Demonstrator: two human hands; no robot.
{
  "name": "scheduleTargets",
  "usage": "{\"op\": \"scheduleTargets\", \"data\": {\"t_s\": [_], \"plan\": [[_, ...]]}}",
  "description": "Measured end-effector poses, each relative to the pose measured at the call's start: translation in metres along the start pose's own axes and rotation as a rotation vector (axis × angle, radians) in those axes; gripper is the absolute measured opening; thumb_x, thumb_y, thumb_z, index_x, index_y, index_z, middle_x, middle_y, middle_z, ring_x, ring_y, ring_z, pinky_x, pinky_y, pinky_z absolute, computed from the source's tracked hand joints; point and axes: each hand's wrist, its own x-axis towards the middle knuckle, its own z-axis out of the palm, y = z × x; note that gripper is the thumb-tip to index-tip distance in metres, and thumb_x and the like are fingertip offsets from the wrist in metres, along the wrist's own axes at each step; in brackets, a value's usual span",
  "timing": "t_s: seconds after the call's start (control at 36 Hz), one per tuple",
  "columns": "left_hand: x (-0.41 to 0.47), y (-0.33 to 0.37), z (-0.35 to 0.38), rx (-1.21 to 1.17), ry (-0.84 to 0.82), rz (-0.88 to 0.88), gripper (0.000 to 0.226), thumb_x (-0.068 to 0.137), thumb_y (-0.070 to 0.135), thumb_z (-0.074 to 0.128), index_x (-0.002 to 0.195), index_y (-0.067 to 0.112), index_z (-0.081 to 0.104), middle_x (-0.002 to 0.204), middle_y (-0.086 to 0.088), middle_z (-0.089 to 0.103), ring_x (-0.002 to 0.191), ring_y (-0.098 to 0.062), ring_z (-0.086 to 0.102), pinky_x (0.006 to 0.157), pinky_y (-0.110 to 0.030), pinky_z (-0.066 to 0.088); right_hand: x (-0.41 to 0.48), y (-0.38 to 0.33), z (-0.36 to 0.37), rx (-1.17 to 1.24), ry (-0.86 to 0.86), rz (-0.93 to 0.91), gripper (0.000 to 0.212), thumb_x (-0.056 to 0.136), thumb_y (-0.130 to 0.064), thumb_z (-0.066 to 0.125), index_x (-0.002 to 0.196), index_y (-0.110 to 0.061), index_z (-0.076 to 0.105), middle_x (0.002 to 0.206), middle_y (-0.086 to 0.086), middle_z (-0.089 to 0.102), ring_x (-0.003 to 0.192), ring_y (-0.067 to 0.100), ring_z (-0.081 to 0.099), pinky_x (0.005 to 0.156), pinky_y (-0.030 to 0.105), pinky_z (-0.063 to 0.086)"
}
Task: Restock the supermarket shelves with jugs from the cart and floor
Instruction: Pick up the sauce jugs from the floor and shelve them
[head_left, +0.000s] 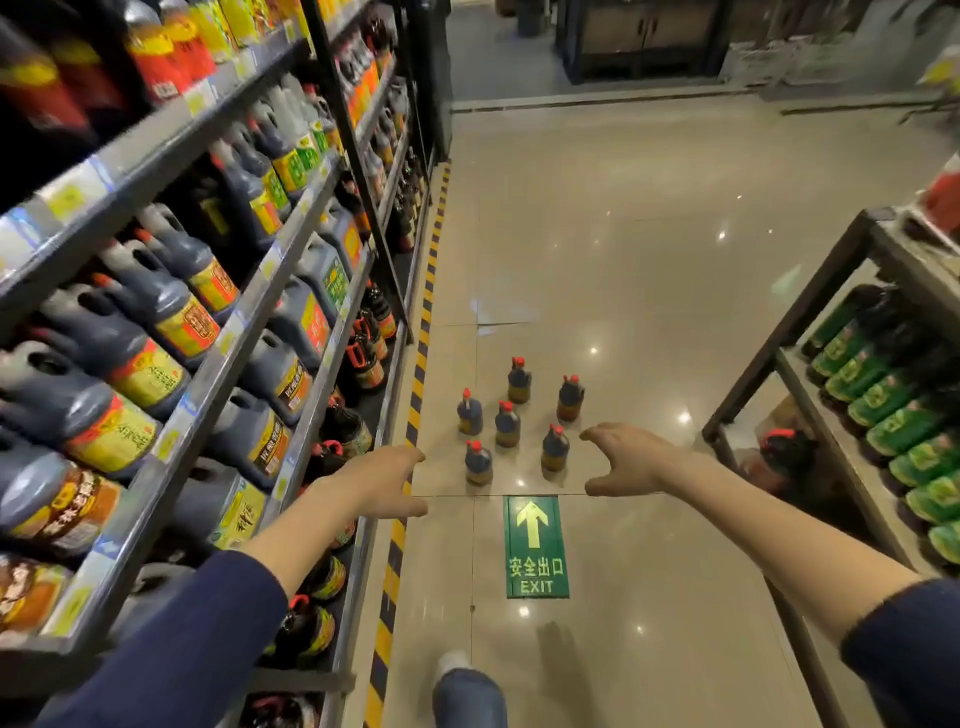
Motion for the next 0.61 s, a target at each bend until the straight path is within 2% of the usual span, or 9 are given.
{"op": "scheduleTargets", "data": {"t_s": [0.08,0.19,0.33,0.44,0.61], "plan": [[0.026,-0.016,-0.011,-0.027,-0.027,-0.01,0.082,0.085,0.047,0.062,0.149,0.014,0.023,0.153,-0.003,0.031,0.138,-0.02,0.034,0.11,-0.036,0.035,0.032,-0.001,-0.007,0.0,-0.01,-0.001,0.064,0.082,-0.041,0.064,0.133,-0.01,0.043,0.133,0.01,0.052,0.118,0.028,0.052,0.099,0.039,0.046],[0.067,-0.038,-0.033,-0.016,-0.062,0.008,0.081,0.087,0.045,0.061,0.15,0.013,0.022,0.154,-0.004,0.029,0.139,-0.021,0.032,0.111,-0.034,0.033,0.078,-0.005,-0.02,0.03,-0.011,0.024,0.072,0.083,-0.038,0.064,0.143,-0.011,0.034,0.141,0.008,0.046,0.125,0.025,0.048,0.103,0.034,0.043],[0.12,-0.066,-0.068,-0.011,-0.101,0.04,0.08,0.088,0.044,0.059,0.151,0.014,0.02,0.156,-0.002,0.025,0.141,-0.02,0.029,0.112,-0.034,0.032,0.132,-0.004,-0.04,0.089,-0.036,0.071,0.075,0.082,-0.038,0.066,0.145,-0.011,0.033,0.143,0.007,0.045,0.127,0.023,0.045,0.106,0.032,0.04],[0.163,-0.084,-0.091,0.005,-0.118,0.071,0.08,0.085,0.045,0.062,0.149,0.015,0.024,0.153,-0.003,0.031,0.138,-0.021,0.034,0.109,-0.036,0.036,0.164,-0.001,-0.056,0.134,-0.044,0.113,0.076,0.082,-0.037,0.065,0.145,-0.01,0.031,0.142,0.008,0.045,0.126,0.023,0.045,0.105,0.032,0.041],[0.224,-0.097,-0.104,0.038,-0.153,0.109,0.083,0.083,0.048,0.062,0.148,0.014,0.025,0.151,-0.004,0.035,0.136,-0.022,0.038,0.107,-0.038,0.038,0.204,0.009,-0.058,0.195,-0.07,0.175,0.067,0.082,-0.036,0.065,0.138,-0.01,0.04,0.138,0.009,0.047,0.122,0.025,0.049,0.102,0.033,0.044]]}}
